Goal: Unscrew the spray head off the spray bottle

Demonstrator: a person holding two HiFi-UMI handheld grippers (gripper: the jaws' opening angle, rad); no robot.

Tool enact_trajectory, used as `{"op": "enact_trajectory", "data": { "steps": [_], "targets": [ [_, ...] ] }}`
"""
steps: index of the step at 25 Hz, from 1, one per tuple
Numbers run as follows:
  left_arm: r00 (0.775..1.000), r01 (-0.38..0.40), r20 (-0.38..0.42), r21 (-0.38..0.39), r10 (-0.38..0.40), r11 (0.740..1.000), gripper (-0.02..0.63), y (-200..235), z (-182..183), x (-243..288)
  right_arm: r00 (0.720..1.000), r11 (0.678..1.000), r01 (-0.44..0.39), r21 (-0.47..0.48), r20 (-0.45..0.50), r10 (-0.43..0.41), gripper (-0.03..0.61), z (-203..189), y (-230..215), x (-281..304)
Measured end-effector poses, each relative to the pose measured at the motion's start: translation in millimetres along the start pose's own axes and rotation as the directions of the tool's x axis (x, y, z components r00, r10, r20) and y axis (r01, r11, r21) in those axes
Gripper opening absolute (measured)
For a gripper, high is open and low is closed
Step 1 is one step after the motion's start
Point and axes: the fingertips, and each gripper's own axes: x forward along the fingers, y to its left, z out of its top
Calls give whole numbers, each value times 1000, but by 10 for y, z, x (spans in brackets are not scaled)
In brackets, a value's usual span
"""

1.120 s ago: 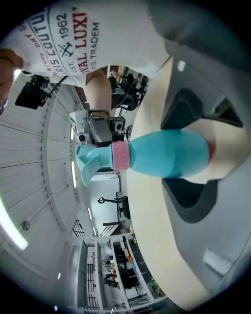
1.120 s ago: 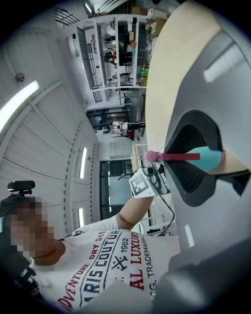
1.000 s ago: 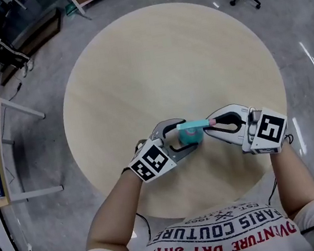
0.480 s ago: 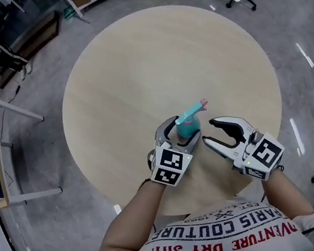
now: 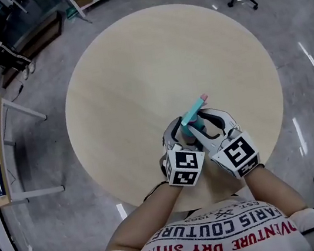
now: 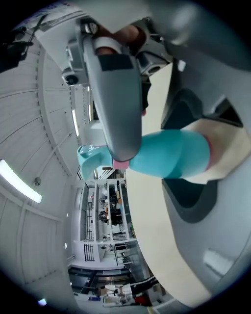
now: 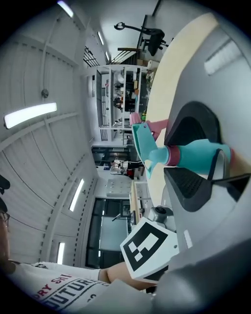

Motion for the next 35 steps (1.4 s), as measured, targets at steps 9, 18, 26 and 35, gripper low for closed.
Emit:
{"op": "enact_trajectory", "data": {
  "steps": [9, 18, 26, 35],
  "targets": [
    [983, 177, 37, 100, -181, 979, 308, -11, -31, -45, 981, 980, -196, -24, 7, 196, 130, 2, 51, 16],
    [810, 570, -66, 318, -582, 757, 308, -111, -85, -144, 833, 829, -552, -86, -20, 553, 129, 19, 153, -49],
    [779, 610, -91, 342, -621, 715, 308, -100, -111, -175, 803, 802, -595, -42, 0, 596, 127, 26, 177, -46],
    [824, 551, -68, 323, -562, 769, 308, -94, -115, -171, 831, 843, -538, 2, 166, 530, 127, 293, 101, -161]
  ]
}}
